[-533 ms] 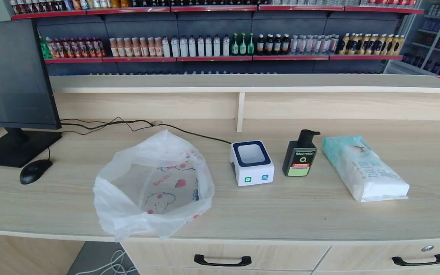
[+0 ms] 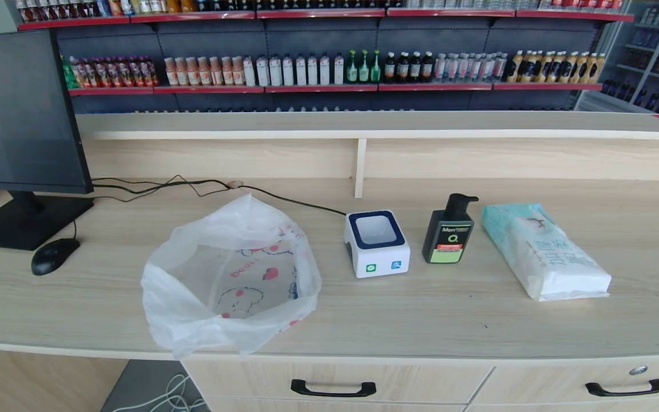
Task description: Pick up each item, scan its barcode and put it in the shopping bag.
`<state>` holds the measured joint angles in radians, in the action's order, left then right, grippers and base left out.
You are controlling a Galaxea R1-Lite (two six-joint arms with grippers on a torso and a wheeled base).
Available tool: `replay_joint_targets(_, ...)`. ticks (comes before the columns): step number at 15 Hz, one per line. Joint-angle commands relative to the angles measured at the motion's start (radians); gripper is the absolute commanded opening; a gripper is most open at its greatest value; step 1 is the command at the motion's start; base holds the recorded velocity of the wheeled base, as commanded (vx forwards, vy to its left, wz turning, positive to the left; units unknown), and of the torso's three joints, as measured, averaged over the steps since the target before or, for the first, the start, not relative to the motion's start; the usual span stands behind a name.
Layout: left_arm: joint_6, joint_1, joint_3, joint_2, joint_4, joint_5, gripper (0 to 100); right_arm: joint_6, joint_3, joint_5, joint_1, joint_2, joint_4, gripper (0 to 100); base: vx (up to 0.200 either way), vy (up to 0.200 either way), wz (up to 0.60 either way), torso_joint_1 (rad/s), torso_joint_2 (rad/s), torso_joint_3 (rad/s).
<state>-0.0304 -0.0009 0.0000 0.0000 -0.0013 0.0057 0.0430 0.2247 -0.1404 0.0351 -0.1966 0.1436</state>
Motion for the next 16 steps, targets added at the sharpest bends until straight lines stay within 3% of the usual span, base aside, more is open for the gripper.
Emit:
replay_joint_targets(1, 0.000, -0.001, 0.000, 0.000, 0.000, -0.001, 100, -0.002, 0.107, -0.001, 0.023, -0.322, 0.140, 100, 0.000, 0.000, 0.00, 0.000, 0.00, 0.000)
replay_joint_targets(3, 0.000, 0.001, 0.000, 0.000, 0.000, 0.000, 100, -0.003, 0.085, -0.001, 0.025, -0.495, 0.390, 100, 0.000, 0.000, 0.00, 0.000, 0.00, 0.000)
replay_joint_targets(7, 0.000, -0.001, 0.000, 0.002, 0.000, 0.000, 100, -0.018, 0.033, -0.007, 0.068, -0.707, 0.709, 100, 0.000, 0.000, 0.00, 0.000, 0.00, 0.000)
replay_joint_targets(10, 0.000, -0.001, 0.000, 0.000, 0.000, 0.000, 100, -0.006, -0.030, -0.007, 0.112, -0.909, 1.070, 100, 0.000, 0.000, 0.00, 0.000, 0.00, 0.000)
replay_joint_targets(13, 0.000, -0.001, 0.000, 0.000, 0.000, 0.000, 100, 0.012, -0.036, -0.007, 0.112, -1.034, 1.225, 100, 0.000, 0.000, 0.00, 0.000, 0.00, 0.000)
replay_joint_targets(16, 0.000, 0.001, 0.000, 0.000, 0.000, 0.000, 100, 0.095, -0.019, -0.025, 0.115, -1.101, 1.237, 100, 0.000, 0.000, 0.00, 0.000, 0.00, 0.000)
